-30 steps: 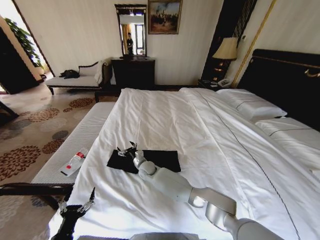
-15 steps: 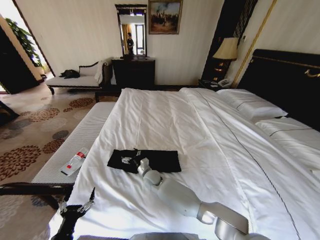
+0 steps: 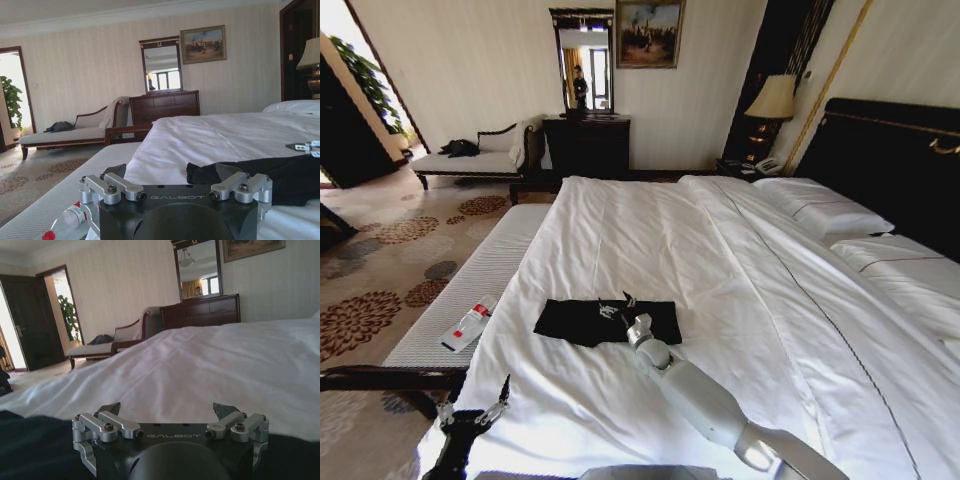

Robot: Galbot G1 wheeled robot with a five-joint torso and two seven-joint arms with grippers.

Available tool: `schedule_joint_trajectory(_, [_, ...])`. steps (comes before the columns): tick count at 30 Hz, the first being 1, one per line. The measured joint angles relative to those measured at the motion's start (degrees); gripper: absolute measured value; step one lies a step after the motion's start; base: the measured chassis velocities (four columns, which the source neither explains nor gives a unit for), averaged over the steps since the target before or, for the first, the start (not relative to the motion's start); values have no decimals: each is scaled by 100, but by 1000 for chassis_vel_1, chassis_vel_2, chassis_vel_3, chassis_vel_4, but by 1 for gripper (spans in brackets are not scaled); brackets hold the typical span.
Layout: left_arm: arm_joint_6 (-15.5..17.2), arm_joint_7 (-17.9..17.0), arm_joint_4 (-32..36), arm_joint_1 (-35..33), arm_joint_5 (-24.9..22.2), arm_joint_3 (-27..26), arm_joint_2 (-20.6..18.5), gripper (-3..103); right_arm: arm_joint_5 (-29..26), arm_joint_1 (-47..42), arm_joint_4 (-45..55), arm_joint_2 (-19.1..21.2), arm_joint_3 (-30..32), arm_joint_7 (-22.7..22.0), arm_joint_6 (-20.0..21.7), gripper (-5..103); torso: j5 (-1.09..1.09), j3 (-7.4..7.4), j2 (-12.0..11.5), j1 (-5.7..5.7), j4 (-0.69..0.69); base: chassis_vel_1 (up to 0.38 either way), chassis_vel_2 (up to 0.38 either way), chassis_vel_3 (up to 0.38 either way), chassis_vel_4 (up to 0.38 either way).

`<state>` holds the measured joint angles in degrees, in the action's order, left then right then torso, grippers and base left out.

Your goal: Fold the clothes on the bed.

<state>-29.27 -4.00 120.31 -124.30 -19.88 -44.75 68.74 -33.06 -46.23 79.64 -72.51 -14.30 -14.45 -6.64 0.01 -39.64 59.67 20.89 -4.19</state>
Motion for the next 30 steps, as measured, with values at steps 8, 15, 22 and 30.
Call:
schedule_joint_trajectory(8, [0,0,0,0,0,0,0,100,-37,-701,646,801,598,-67,217,100,0,0,0,0,-1,0,0,0,0])
schedule_joint_trajectory(15, [0,0,0,0,0,0,0,100,-621,-1046,1552,1552,1025,-227,1070,100,1,0,0,0,-1,0,0,0,0])
schedule_joint_trajectory(22, [0,0,0,0,0,0,0,100,-2567,-1297,2116,1744,1769,-469,1910,100,0,0,0,-1,0,0,0,0,0])
schedule_joint_trajectory(30, [0,0,0,0,0,0,0,100,-4262,-1476,2356,1571,2399,-1018,2788,100,0,0,0,-1,0,0,0,0,0])
